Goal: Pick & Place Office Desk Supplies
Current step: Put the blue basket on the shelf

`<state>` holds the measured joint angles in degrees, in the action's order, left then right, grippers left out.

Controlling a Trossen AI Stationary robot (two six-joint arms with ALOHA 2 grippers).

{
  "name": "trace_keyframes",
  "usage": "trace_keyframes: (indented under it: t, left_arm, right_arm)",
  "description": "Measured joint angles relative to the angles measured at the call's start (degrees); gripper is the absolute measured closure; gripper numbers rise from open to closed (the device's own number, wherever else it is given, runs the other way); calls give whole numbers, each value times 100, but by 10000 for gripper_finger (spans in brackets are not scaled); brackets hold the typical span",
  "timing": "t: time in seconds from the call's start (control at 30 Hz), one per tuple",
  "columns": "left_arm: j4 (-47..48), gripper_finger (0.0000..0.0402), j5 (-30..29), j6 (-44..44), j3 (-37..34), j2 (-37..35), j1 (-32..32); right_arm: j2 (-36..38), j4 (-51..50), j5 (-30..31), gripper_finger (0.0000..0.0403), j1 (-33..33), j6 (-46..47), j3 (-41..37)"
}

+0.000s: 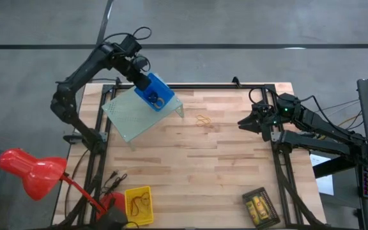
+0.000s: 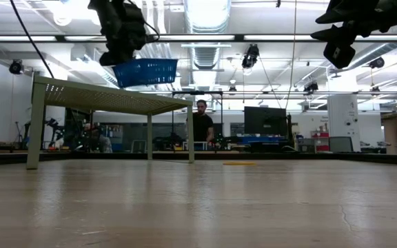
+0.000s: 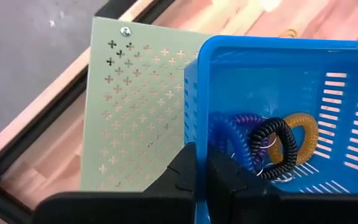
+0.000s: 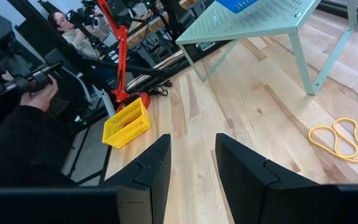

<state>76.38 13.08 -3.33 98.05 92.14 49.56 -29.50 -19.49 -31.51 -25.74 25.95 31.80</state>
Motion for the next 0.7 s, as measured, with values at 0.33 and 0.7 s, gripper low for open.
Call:
trace_keyframes:
  t: [0.33,0.7]
  left_arm:
    - [833,387,2,-425,912,1047,9]
    - [1294,387,2,-588,1671,1414,9]
  right_arm:
    - [-2,0,0,280,-2,-1,-1]
    - [-2,-2,0,280,0,1,1]
